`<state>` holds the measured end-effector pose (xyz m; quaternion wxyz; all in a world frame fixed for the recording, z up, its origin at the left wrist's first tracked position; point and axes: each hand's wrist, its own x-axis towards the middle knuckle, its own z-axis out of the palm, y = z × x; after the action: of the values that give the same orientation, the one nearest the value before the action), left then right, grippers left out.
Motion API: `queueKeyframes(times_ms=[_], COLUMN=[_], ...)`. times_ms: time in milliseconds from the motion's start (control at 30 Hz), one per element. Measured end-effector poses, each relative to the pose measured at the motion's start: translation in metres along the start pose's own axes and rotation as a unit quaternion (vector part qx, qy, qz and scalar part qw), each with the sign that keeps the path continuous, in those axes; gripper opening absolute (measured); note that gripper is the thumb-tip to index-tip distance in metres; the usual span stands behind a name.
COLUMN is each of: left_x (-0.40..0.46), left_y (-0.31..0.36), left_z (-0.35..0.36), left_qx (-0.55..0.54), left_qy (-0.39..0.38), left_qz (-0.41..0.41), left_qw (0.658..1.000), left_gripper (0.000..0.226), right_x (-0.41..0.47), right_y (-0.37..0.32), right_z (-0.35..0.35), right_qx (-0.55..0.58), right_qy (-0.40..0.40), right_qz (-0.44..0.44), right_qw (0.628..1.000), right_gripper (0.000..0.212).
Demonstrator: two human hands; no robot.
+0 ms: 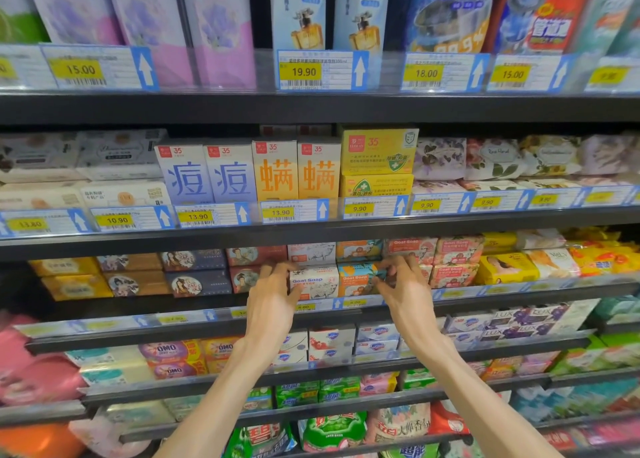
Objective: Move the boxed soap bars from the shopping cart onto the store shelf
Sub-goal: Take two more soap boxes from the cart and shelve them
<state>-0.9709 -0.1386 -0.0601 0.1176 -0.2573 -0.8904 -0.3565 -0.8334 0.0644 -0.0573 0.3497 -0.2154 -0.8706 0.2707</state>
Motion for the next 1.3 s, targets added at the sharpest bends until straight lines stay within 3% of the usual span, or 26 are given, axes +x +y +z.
queueKeyframes(times_ms=[333,533,767,1000,1300], left_x=[-0.003,-0.019,-0.061,-0.156,-0.331], left_y=[-0.001,-0.002,-0.004,-0.017,-0.059], left_z=[-0.001,-0.014,-0.050,-0.103,-0.207], left_qx=[0.029,0.053,0.130,0.182,0.283], left_qy=[-0.006,0.011,0.049,0.073,0.099], left_qz=[0.002,0.064,0.047,-0.051,-0.226], left_qw=[1.000,0.996,0.989,0.979,0.927], left_gripper=[0.038,0.035,0.030,0.045,0.054], right_x=[-0.004,-0.012,-0.017,-0.042,-0.147], right_y=[-0.006,-0.013,-0.033,-0.077,-0.193], right_z=[0.004,-0.003,0.001,0.009,0.062], right_qx=[-0.014,-0.052,-0.052,-0.061,0.022], right_qy=[0.025,0.016,-0.091,-0.281,-0.399], right_qz=[-0.005,-0.026,-0.159,-0.321,-0.483], right_qw=[1.000,0.998,0.982,0.902,0.779], right_gripper=[0.018,0.016,0.021,0.046,0.055])
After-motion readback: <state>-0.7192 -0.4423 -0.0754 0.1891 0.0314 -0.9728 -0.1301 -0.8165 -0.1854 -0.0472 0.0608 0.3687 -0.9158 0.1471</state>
